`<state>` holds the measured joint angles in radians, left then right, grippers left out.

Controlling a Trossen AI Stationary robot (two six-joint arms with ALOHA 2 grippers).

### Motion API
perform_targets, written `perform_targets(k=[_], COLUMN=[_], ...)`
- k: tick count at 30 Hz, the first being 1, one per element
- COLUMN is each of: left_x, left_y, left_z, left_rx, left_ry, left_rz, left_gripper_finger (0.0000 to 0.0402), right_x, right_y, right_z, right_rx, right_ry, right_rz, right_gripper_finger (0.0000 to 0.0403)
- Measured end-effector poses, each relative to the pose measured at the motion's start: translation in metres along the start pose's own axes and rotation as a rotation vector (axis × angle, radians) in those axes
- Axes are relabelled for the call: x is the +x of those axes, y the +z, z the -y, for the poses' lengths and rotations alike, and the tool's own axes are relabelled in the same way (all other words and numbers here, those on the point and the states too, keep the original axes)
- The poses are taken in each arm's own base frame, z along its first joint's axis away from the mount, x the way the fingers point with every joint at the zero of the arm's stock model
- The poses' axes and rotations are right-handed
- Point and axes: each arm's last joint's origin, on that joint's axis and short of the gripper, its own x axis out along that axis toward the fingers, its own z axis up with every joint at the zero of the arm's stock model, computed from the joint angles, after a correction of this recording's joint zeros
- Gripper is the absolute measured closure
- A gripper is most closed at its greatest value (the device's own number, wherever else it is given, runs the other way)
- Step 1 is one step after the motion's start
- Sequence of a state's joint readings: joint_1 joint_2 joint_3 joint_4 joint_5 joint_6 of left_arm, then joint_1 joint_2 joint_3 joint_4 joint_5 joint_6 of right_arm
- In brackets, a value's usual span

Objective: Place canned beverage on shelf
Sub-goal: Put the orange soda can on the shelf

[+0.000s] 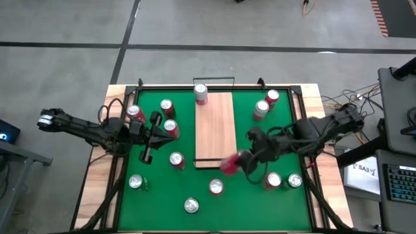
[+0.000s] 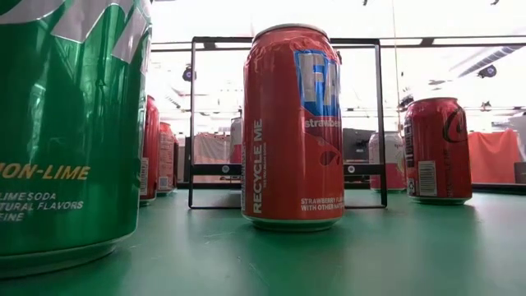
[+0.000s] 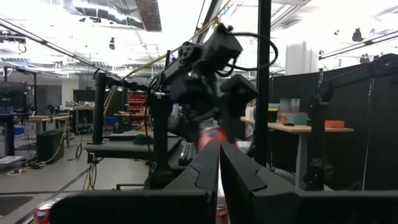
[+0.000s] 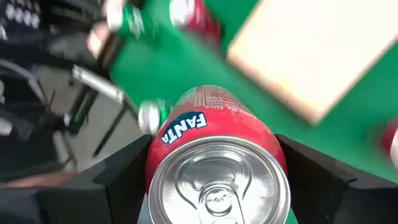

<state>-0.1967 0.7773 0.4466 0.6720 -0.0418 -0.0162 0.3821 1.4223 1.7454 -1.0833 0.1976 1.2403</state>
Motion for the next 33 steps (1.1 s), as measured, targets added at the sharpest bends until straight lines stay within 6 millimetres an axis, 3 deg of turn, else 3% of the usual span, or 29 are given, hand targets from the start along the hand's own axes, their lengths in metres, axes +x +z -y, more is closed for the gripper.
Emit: perform_targets(k=[4, 10, 19, 27, 33], left_x=[0.000, 0.000, 0.000, 0.000, 0.000], left_y=[0.000, 0.000, -0.002, -0.001, -0.001], left_z=[0.000, 0.000, 0.000, 0.000, 0.000], left_rx=[0.000, 0.000, 0.030, 0.097, 0.177], left_ry=[0.000, 0.000, 0.000, 0.001, 0.002], left_rz=[0.000, 0.000, -0.016, -0.015, -0.014], left_gripper_finger=[0.0402, 0.0402, 0.0402, 0.0402, 0.0402], right_x=[0.006, 0.023, 0.059, 0.094, 0.107], right_y=[0.026, 0.072, 0.128, 0.141, 0.138], right_z=[0.005, 0.029, 0.069, 0.108, 0.118], right_rx=[-0.042, 0.010, 0.061, 0.113, 0.116], right_ry=[-0.012, -0.122, -0.205, -0.406, -0.502], right_rz=[0.094, 0.181, 0.079, -0.144, -0.223], right_gripper_finger=[0.0114, 0.0114, 0.0114, 0.0114, 0.0114])
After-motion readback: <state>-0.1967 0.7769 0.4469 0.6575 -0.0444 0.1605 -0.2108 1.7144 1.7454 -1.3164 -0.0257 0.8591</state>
